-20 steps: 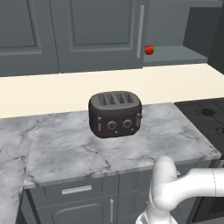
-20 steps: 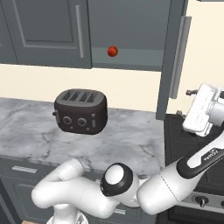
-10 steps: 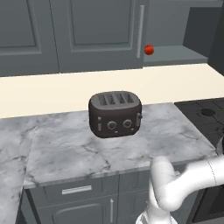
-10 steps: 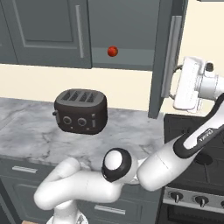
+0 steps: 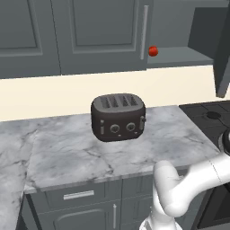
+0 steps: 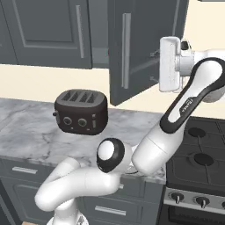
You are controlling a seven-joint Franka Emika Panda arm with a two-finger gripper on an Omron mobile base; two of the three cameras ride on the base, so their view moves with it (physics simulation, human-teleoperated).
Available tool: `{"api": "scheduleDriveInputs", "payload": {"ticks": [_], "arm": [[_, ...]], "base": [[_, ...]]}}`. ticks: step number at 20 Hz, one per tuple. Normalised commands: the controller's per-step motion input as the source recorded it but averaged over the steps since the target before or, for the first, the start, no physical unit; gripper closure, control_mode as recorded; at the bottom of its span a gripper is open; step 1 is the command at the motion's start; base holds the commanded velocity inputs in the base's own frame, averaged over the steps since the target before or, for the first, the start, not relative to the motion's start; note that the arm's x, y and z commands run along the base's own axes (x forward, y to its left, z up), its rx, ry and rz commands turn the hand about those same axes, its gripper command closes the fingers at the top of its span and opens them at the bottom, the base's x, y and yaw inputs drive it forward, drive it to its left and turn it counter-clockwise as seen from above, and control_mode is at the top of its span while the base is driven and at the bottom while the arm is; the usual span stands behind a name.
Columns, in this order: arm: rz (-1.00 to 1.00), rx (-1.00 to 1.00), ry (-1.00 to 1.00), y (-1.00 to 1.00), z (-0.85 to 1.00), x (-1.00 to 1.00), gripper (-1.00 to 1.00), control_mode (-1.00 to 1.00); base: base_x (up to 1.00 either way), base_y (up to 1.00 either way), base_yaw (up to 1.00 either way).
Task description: Pick the apple from the counter and place it in the cabinet. Then close the cabinet.
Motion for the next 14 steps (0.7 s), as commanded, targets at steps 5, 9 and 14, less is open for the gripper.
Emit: {"api": "scheduleDriveInputs", "payload": {"ticks": [5,9,14], "arm": [[-0.42,-0.16,-0.10,0.68,-0.52,1.00,-1.00,-1.00],[-0.50,-0.10,-0.08,0.72,-0.37,1.00,-1.00,-1.00],[-0.50,-0.07,-0.21,0.70,-0.59,1.00,-1.00,-1.00]], "base": [[0.00,0.00,0.00],[0.00,0.00,0.00],[0.00,0.00,0.00]]}}
